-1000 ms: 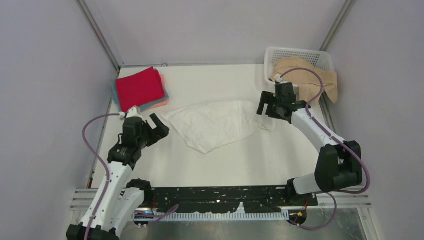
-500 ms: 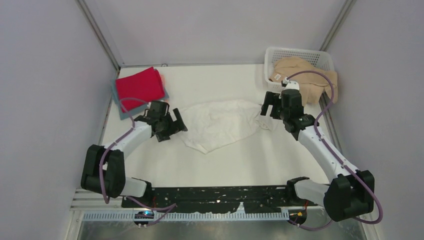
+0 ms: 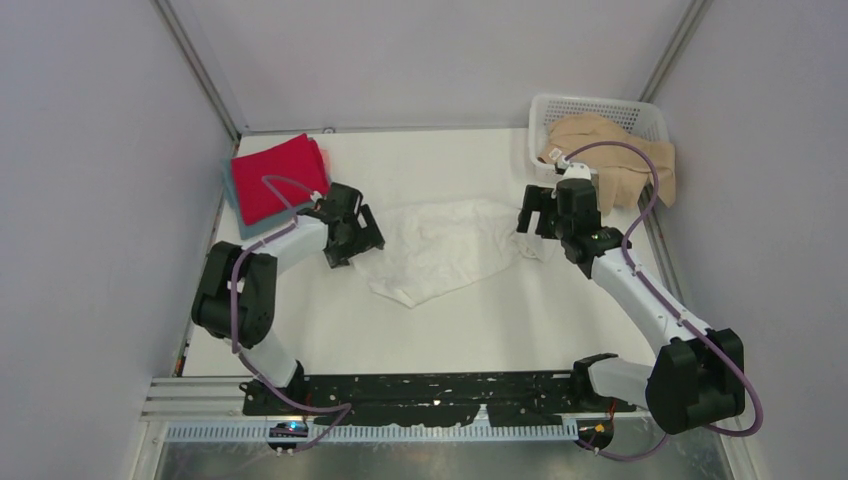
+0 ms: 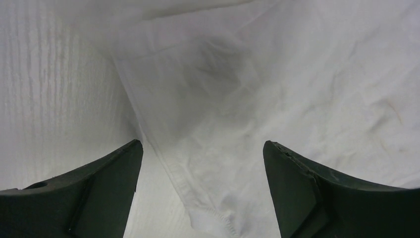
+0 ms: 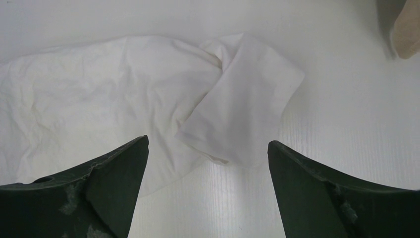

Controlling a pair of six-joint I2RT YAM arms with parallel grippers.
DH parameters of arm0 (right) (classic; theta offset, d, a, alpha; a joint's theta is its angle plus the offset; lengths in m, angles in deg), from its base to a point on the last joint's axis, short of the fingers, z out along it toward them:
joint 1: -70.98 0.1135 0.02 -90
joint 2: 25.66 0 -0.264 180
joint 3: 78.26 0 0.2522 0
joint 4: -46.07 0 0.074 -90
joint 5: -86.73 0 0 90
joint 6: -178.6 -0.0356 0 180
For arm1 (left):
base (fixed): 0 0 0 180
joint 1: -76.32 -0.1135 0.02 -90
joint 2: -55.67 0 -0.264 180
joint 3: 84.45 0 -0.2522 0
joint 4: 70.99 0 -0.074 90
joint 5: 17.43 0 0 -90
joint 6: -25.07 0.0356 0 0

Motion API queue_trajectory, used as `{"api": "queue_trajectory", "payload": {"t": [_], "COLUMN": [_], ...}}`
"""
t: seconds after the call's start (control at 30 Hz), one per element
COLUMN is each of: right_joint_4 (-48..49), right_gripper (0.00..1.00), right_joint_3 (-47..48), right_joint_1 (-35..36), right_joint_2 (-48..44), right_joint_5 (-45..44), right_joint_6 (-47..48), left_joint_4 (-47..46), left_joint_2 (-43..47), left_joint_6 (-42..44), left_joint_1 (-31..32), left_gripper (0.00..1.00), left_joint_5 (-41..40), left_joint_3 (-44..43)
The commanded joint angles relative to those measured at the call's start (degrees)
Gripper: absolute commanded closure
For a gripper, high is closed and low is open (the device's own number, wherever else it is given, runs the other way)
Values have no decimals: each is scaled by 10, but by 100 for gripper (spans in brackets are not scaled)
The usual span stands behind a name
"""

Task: Fold and stack the t-shirts
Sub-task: Flatten out the tshirt

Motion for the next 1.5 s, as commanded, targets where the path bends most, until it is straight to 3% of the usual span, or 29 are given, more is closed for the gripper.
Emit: {"api": "queue_trajectory", "payload": {"t": [0.0,0.13,0.23,0.3,0.37,0.63,0.9,1.03,1.23,1.47], "right_joint_4": [23,27,33,24,9,-70,-168,-176,-82,49], "right_gripper": [5,5,5,4,3,0,6,5,5,9], "right_joint_3": [0,-4,-5,-2,-2,2,-11,-26,-76,-72], "right_joint_1": [3,3,3,7,25,65,66,50,-66,-114], "right_joint_2": [-13,-12,-5,6,13,77,86,63,14,90], "right_joint_5": [-22,-24,-28,-7,-4,-94,-169,-131,-10,97], "right_joint_6": [11,13,11,13,23,-6,-70,-106,-152,-219], "left_joint_4": [-8,14,1,-1,1,-58,-60,-58,-59,-85], "left_joint_2": [-27,-71,-84,-87,-87,-16,37,41,62,87], "left_joint_6": [-18,-20,-19,-13,-2,42,77,88,98,103], "left_joint_1": [-15,-29,-30,-30,-31,-32,-32,-32,-32,-32], "left_gripper": [7,16,37,59,98,100,100,100,100,100], "left_joint_5": [-53,-52,-44,-44,-50,-67,-88,-85,-90,-78], "left_joint_3": [-31,-81,-91,-98,-108,-55,-27,-29,-11,26]}}
